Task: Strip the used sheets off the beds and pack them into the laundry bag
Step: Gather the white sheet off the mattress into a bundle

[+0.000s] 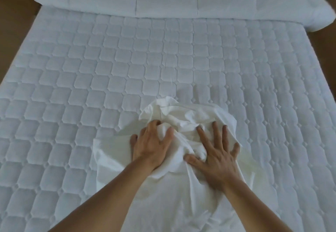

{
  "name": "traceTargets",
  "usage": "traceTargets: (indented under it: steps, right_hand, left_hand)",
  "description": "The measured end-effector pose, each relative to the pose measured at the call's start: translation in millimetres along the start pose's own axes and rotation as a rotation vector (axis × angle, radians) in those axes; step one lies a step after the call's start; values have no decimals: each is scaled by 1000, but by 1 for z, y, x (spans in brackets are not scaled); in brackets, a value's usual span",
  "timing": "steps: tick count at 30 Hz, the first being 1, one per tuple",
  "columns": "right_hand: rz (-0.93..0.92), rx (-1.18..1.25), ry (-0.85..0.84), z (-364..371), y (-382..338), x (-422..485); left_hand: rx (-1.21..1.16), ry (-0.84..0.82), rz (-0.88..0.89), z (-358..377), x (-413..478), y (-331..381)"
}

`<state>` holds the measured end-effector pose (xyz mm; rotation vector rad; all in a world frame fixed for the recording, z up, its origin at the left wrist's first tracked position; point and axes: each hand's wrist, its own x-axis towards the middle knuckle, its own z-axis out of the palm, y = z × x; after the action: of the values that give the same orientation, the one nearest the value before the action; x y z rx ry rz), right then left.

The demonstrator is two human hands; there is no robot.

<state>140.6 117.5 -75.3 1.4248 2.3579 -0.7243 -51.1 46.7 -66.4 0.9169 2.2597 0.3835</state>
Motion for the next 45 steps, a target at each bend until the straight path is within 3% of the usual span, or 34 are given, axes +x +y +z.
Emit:
traceTargets:
  steps: [4,9,14,21,27,31,34,41,45]
  right_hand:
    - [17,53,65,-7,1,9]
    - [105,307,26,-13,0,33]
    - [88,559,-104,-35,-7,48]
    - [-73,544,81,-54,-10,-42]
    - [17,730,232,-23,2,-117]
    - [134,1117,317,6,1,-154]
    - [310,1171,308,30,3,-175]
    - [559,937,371,52,18,-156]
    - [638,507,293,68,27,-156]
  left_hand:
    - [147,-209,-211,4,-28,-27]
    - [3,-285,-402,1,-19,-32]
    - [-412,-83,-355,2,-18,-32]
    - [-823,102,-292,-14,-71,-13]
    - [-906,136,-228,-7,-125,-15]
    - [-833,-15,-222,3,-149,-31]
    - [-719,-119,-230,17,-170,-46]
    - [-249,-8,-291,53,-141,-49]
    - [60,110,-261,52,-152,-42]
